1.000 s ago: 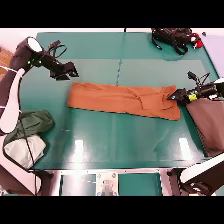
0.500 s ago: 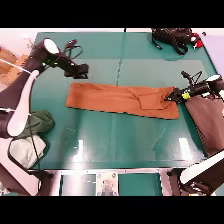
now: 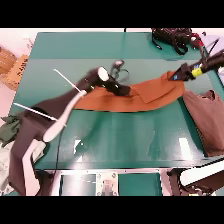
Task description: Fold the shirts.
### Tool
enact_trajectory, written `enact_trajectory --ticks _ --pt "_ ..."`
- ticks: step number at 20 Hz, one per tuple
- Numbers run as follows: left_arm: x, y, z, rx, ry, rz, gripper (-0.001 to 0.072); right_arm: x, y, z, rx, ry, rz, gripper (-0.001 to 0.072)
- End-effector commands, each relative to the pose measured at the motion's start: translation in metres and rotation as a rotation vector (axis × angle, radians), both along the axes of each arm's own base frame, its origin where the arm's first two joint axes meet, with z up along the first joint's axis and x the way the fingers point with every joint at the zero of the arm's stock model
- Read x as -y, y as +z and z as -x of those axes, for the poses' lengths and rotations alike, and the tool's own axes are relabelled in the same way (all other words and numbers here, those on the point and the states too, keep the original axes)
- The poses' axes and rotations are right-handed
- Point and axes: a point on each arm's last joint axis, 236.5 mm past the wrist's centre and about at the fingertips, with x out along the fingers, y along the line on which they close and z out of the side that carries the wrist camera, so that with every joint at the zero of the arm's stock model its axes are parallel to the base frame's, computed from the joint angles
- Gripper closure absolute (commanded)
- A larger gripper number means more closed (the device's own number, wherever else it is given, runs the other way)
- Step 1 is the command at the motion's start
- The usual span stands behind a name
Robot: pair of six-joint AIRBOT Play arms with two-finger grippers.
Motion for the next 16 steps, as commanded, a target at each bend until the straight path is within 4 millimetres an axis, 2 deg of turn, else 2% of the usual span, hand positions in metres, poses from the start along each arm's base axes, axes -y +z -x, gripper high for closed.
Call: enact_trajectory --ticks 1,2,4,6,7,8,9,11,12,13,14,16 --pt "0.043 -0.026 0.028 -0.076 0.012 0.058 0.0689 -0.047 0.069 0.011 0.122 0.087 0.013 0.0694" --pt "0.045 -0.026 0.028 -0.086 0.02 0.068 0.0688 -0.054 0.076 0.013 0.138 0.107 0.017 0.0694" --pt "0.04 -0.014 0.023 -0.108 0.031 0.096 0.0687 -0.063 0.078 0.015 0.141 0.128 0.018 0.0694" --pt "0.018 0.01 0.014 -0.119 -0.014 0.078 0.0688 -0.066 0.077 0.016 0.121 0.114 0.02 0.0694" --pt "-0.005 0.026 0.006 -0.118 -0.044 0.039 0.0688 -0.069 0.077 0.016 0.107 0.102 0.014 0.0694" --pt "-0.035 0.041 -0.002 -0.111 -0.07 -0.021 0.0689 -0.073 0.077 0.017 0.093 0.093 0.009 0.0694" --pt "-0.076 0.055 -0.011 -0.101 -0.075 -0.105 0.0689 -0.081 0.077 0.019 0.077 0.091 0.005 0.0694" --pt "-0.171 0.08 -0.028 -0.081 -0.003 -0.289 0.0688 -0.112 0.08 0.016 0.086 0.091 -0.013 0.0694" --pt "-0.219 0.094 -0.032 -0.08 0.05 -0.367 0.0688 -0.136 0.081 0.013 0.102 0.097 -0.027 0.0694" --pt "-0.256 0.107 -0.034 -0.082 0.102 -0.411 0.0688 -0.163 0.08 0.012 0.107 0.097 -0.044 0.0694" --pt "-0.286 0.121 -0.037 -0.081 0.155 -0.424 0.0688 -0.193 0.075 0.01 0.108 0.099 -0.06 0.0694" --pt "-0.333 0.146 -0.042 -0.061 0.254 -0.409 0.0688 -0.257 0.049 0.008 0.11 0.109 -0.071 0.0693"
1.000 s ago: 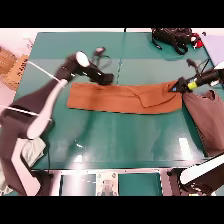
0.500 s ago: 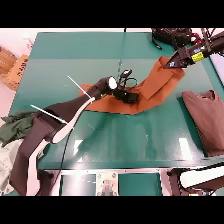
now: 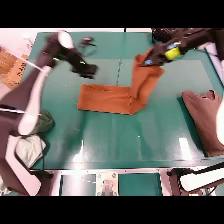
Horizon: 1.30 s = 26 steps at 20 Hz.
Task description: Fold the shirts.
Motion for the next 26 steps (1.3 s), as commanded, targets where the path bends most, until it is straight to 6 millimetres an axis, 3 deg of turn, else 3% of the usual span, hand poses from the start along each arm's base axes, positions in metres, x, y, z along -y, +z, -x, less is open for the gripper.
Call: enact_trajectory --ticks 1,3,4,5,6,7,8,10,13,16,18,20,22,24,26 --pt "-0.106 0.04 0.004 0.014 0.155 -0.096 0.0688 -0.109 -0.033 -0.007 0.004 -0.037 -0.055 0.0693" --pt "-0.131 0.049 0.002 0.031 0.208 -0.092 0.0688 -0.187 -0.074 -0.013 0.008 -0.078 -0.119 0.0692" --pt "-0.14 0.05 0.001 0.03 0.225 -0.093 0.0688 -0.23 -0.094 -0.015 0.029 -0.098 -0.171 0.0615" --pt "-0.146 0.05 0.001 0.034 0.223 -0.097 0.0688 -0.264 -0.109 -0.012 0.034 -0.118 -0.228 0.0418" --pt "-0.151 0.05 0.001 0.034 0.223 -0.1 0.0688 -0.283 -0.121 -0.008 0.041 -0.127 -0.243 0.0225" --pt "-0.155 0.05 0.001 0.033 0.223 -0.102 0.0688 -0.288 -0.126 -0.007 0.04 -0.128 -0.242 0.0147" --pt "-0.156 0.05 0.001 0.04 0.208 -0.108 0.0688 -0.279 -0.126 -0.009 0.028 -0.127 -0.229 0.0147" --pt "-0.156 0.049 0.001 0.042 0.192 -0.112 0.0688 -0.235 -0.12 -0.02 -0.044 -0.138 -0.184 0.0148" --pt "-0.156 0.05 0.001 0.044 0.192 -0.111 0.0688 -0.129 -0.12 -0.035 -0.173 -0.175 -0.053 0.0149" --pt "-0.156 0.05 0.001 0.045 0.193 -0.112 0.0688 -0.008 -0.145 -0.033 -0.319 -0.24 0.158 0.0162" --pt "-0.156 0.05 0.001 0.044 0.193 -0.112 0.0688 0.039 -0.16 -0.027 -0.4 -0.285 0.212 0.0161" --pt "-0.156 0.05 0.001 0.044 0.193 -0.112 0.0688 0.062 -0.178 -0.023 -0.449 -0.313 0.221 0.0161" --pt "-0.156 0.048 0.002 0.038 0.193 -0.112 0.0688 0.07 -0.204 -0.011 -0.497 -0.313 0.231 0.0158" --pt "-0.156 0.037 0.006 0.007 0.192 -0.113 0.0688 0.067 -0.229 -0.003 -0.519 -0.324 0.226 0.0146" --pt "-0.155 0.025 0.011 -0.028 0.19 -0.115 0.0688 0.048 -0.247 -0.007 -0.51 -0.359 0.146 0.0128"
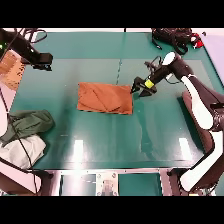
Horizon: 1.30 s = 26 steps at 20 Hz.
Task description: Fold the shirts.
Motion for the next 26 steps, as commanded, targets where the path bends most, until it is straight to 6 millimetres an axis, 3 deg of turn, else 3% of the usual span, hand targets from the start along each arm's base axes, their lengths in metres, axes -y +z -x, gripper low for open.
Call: enact_trajectory --ticks 1,6,7,8,9,11,13,15,18,20,22,26 --pt "0.0 -0.014 0.006 -0.042 0.001 0.002 0.0687 -0.02 -0.028 -0.001 0.02 -0.079 -0.102 0.0128" --pt "0.001 -0.013 0.007 -0.041 -0.001 0.008 0.0688 -0.073 -0.039 0.001 0.051 -0.139 -0.228 0.0131" --pt "0.003 -0.012 0.007 -0.041 -0.002 0.013 0.0688 -0.08 -0.038 0.001 0.061 -0.136 -0.233 0.0264" --pt "0.004 -0.012 0.007 -0.04 -0.005 0.02 0.0688 -0.087 -0.032 -0.002 0.084 -0.118 -0.255 0.0647" --pt "0.005 -0.012 0.007 -0.041 -0.006 0.023 0.0688 -0.094 -0.02 -0.008 0.108 -0.105 -0.288 0.0692" --pt "0.005 -0.012 0.007 -0.041 -0.006 0.023 0.0688 -0.096 0.02 -0.027 0.182 -0.076 -0.327 0.0694" --pt "0.005 -0.012 0.009 -0.05 -0.008 0.023 0.0688 -0.081 0.085 -0.054 0.31 -0.088 -0.362 0.0695" --pt "0.005 -0.013 0.011 -0.06 -0.01 0.023 0.0688 -0.045 0.157 -0.077 0.439 -0.135 -0.38 0.0695" --pt "0.006 -0.013 0.011 -0.059 -0.011 0.025 0.0687 0.036 0.234 -0.089 0.568 -0.263 -0.368 0.0696" --pt "0.01 -0.012 0.011 -0.059 -0.016 0.042 0.0688 0.102 0.26 -0.088 0.616 -0.385 -0.338 0.0695" --pt "0.014 -0.01 0.012 -0.058 -0.022 0.062 0.0688 0.172 0.273 -0.082 0.654 -0.511 -0.283 0.0695" --pt "0.024 -0.007 0.011 -0.053 -0.032 0.104 0.0688 0.296 0.277 -0.042 0.665 -0.723 -0.137 0.0696"
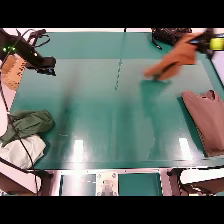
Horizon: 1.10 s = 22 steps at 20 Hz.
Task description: Fold the shirts.
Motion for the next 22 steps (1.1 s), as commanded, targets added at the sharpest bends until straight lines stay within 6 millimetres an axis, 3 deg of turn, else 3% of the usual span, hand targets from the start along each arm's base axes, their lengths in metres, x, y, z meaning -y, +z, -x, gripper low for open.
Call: enact_trajectory --ticks 1,3,6,11,14,17,22 --pt "0.009 0.003 0.0 0.004 -0.009 0.04 0.0688 0.102 0.005 0.046 -0.051 -0.198 0.051 0.0695" --pt "0.011 0.004 0.0 0.005 -0.011 0.049 0.0688 0.127 -0.009 0.064 -0.123 -0.244 0.156 0.0696" --pt "0.012 0.004 0.0 0.004 -0.011 0.052 0.0688 0.125 -0.024 0.077 -0.21 -0.234 0.195 0.0696" --pt "0.017 0.005 0.001 0.004 -0.018 0.068 0.0688 0.118 -0.001 0.086 -0.175 -0.316 0.176 0.0696" --pt "0.019 0.005 0.004 -0.009 -0.028 0.078 0.0688 0.141 0.006 0.094 -0.147 -0.442 0.248 0.0695" --pt "0.019 0.005 0.008 -0.024 -0.033 0.076 0.0688 0.163 -0.018 0.121 -0.257 -0.521 0.304 0.0696" --pt "0.019 0.005 0.008 -0.024 -0.034 0.077 0.0688 0.18 -0.046 0.158 -0.345 -0.573 0.31 0.0697"
